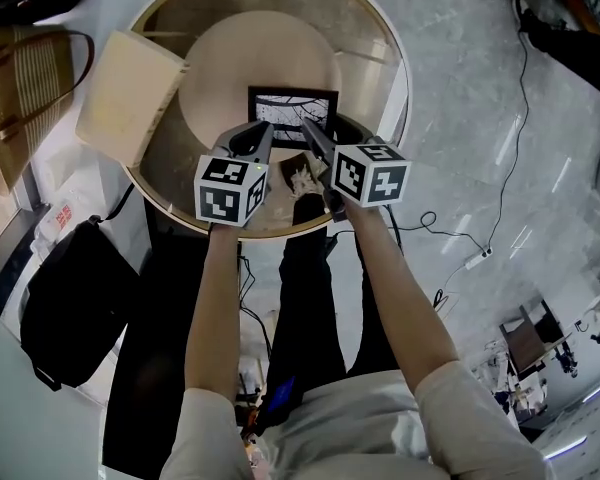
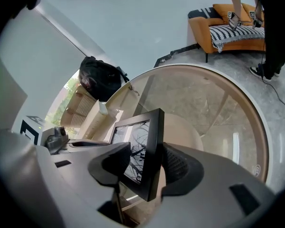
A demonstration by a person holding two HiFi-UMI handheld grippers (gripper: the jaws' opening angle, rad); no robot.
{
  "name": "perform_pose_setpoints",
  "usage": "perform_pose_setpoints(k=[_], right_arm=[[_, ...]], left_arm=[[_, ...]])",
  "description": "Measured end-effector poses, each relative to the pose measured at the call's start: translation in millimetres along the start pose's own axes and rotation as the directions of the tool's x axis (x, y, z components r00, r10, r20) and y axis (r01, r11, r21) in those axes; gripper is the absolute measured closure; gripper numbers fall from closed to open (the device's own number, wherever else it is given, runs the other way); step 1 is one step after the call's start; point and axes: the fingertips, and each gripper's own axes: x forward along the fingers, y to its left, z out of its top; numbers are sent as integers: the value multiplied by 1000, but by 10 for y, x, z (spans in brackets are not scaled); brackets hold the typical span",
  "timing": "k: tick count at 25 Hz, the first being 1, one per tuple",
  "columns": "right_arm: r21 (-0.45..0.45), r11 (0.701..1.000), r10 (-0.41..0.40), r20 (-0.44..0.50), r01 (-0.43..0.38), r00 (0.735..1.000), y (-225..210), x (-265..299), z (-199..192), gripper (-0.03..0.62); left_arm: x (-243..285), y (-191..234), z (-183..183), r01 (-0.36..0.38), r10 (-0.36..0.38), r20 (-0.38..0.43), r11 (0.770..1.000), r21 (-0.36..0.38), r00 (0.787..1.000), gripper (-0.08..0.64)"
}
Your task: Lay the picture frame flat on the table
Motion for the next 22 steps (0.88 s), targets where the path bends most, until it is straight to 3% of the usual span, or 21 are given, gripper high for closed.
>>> perform_pose_setpoints(k=[7, 22], right_arm=[[-109, 994, -1, -10, -1, 1000, 61, 56, 65, 394], [-146, 970, -197, -12, 194, 980, -3, 101, 42, 388]], left_arm=[[-61, 110, -16, 3, -2, 12, 996, -88, 1000, 538], [1, 69, -16, -4, 4, -15, 999, -40, 1000, 538]])
